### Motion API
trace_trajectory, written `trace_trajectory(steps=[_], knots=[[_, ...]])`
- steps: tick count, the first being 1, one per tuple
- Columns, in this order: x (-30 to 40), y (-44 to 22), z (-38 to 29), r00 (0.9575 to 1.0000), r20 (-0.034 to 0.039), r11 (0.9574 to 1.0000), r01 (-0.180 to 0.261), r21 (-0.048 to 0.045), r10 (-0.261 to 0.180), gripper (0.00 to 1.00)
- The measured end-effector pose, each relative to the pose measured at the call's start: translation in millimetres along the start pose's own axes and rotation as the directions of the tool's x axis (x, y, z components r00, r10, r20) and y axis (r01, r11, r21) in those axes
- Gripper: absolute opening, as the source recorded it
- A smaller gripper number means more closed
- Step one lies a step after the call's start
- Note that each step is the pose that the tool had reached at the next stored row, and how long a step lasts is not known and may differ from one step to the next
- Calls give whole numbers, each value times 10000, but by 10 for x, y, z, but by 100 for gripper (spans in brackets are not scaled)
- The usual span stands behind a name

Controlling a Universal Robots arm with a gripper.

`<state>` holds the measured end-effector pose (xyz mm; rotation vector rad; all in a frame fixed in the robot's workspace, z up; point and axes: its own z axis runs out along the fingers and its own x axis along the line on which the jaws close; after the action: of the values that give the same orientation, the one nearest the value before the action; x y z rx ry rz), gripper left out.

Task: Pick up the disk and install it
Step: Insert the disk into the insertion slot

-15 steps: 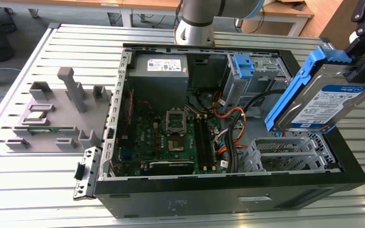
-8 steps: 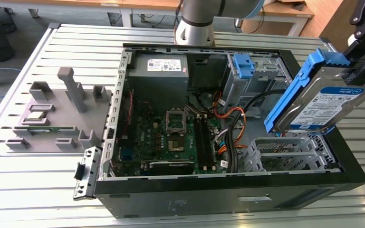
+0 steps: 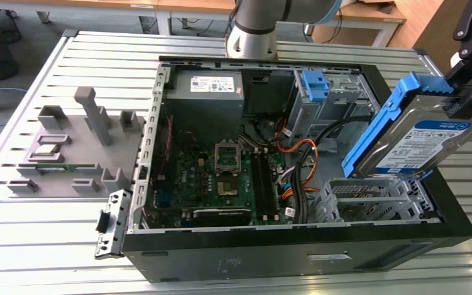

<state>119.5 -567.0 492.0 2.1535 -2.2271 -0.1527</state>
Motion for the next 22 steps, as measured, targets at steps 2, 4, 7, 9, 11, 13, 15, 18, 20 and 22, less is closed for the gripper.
trace_trajectory(steps=[2, 4, 7, 9, 11, 13, 15, 18, 20, 22], knots=[[9, -3, 28, 10000, 0, 10000, 0, 0, 0, 35], [19, -6, 52, 10000, -1, 10000, 0, 0, 0, 35], [26, -8, 72, 10000, 0, 10000, 0, 0, 0, 35], [26, -8, 73, 10000, -3, 10000, 0, 0, 0, 35], [28, -10, 90, 10000, 0, 10000, 0, 0, 0, 35], [31, -13, 118, 10000, 0, 10000, 0, 0, 0, 35], [35, -16, 153, 10000, 0, 10000, 0, 0, 0, 35], [41, -22, 207, 10000, 0, 10000, 0, 0, 0, 35], [42, -24, 233, 10000, -1, 10000, 0, 0, 0, 35], [43, -26, 252, 10000, 11, 10000, 1, 0, -1, 35]])
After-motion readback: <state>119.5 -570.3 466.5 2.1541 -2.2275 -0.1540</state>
